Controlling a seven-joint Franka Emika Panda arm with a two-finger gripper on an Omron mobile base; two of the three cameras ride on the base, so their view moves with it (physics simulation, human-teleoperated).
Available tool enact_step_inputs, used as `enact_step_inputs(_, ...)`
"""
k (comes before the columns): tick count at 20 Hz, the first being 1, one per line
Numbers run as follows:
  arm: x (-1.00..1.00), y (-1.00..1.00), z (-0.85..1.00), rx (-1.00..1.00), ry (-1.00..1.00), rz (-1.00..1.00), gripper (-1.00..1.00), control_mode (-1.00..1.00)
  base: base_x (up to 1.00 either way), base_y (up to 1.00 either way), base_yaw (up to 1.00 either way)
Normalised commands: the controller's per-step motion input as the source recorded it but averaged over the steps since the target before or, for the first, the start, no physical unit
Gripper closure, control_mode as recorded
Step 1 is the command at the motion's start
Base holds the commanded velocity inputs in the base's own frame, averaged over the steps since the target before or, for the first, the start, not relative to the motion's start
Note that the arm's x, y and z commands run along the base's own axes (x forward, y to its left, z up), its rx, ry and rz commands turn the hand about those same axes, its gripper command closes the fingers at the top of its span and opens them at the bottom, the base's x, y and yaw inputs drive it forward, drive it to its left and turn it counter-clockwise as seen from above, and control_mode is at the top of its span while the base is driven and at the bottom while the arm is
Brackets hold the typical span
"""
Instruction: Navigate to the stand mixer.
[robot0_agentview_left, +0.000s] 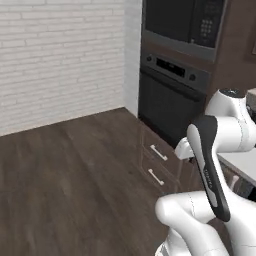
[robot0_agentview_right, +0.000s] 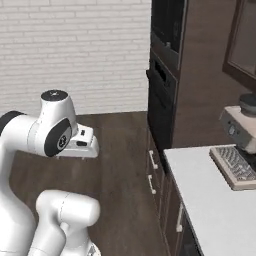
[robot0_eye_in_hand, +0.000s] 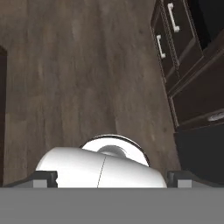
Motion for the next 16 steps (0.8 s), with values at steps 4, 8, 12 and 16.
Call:
enact_step_inputs(4, 0.0, 0.0, 0.0, 0.0, 0.0, 0.0, -1.0, 1.0, 0.17, 0.0, 0.77)
enact_step_inputs(8, 0.0, 0.0, 0.0, 0.0, 0.0, 0.0, -1.0, 1.0, 0.23, 0.0, 0.73)
enact_step_inputs(12, 0.0, 0.0, 0.0, 0.0, 0.0, 0.0, -1.0, 1.0, 0.26, 0.0, 0.71)
enact_step_inputs(16, 0.0, 0.0, 0.0, 0.0, 0.0, 0.0, -1.0, 1.0, 0.13, 0.01, 0.72)
